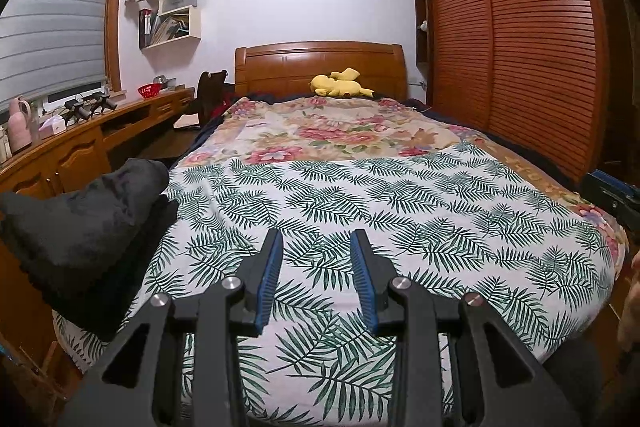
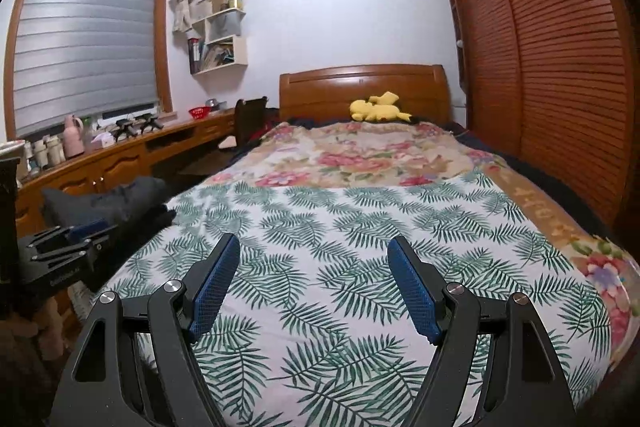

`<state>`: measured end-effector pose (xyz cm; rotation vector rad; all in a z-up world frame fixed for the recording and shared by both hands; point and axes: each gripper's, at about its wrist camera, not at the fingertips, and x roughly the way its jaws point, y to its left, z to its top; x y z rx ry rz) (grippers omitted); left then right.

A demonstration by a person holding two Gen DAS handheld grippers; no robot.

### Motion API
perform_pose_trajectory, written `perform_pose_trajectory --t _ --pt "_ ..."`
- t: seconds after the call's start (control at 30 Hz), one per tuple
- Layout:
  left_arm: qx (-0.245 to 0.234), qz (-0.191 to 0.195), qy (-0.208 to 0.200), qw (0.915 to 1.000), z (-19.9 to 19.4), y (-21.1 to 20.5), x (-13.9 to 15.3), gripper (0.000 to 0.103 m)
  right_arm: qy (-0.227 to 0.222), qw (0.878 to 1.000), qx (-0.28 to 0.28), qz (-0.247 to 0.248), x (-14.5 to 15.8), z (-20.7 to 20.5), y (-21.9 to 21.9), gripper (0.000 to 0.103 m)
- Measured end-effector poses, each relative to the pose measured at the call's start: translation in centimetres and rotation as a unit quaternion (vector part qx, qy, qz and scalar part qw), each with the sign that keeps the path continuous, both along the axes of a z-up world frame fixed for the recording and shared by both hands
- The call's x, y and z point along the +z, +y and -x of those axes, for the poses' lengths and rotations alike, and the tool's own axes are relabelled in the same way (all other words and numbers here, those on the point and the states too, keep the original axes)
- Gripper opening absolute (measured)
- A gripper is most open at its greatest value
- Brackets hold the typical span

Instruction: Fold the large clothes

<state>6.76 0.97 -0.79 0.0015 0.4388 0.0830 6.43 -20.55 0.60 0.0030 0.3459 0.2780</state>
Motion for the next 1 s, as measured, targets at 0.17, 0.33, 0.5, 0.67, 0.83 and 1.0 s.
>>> perform_pose_trajectory --t 0.17,0.33,0.5,0.67,0.83,1.0 --pt "0.0 0.0 -0.001 1.0 0.0 0.0 0.0 0.033 0.0 1.0 -0.005 0.003 0.0 -0.1 0.0 0.078" --pt "0.0 0.0 -0.003 1.0 0.1 0.0 0.0 0.033 0.001 1.0 -0.013 0.003 -0.1 -0.2 0.1 0.078" --pt "-0.001 0.0 -0.005 1.0 0.4 -0.2 0.1 0.033 0.0 1.0 -0.014 0.003 -0.1 -0.2 0.2 0.078" --pt "-0.003 0.002 -0.01 0.9999 1.0 -0.4 0.4 0.033 0.0 1.0 -0.015 0.003 -0.1 -0.1 0.2 0.078" --pt "-0.002 0.0 -0.012 0.9999 1.0 -0.5 0.6 0.033 -0.001 1.0 -0.016 0.002 -0.1 0.0 0.2 0.078" --pt "-0.001 0.0 -0.014 0.9999 1.1 -0.6 0.7 0.033 -0.001 1.0 -0.015 0.003 -0.1 0.0 0.2 0.078"
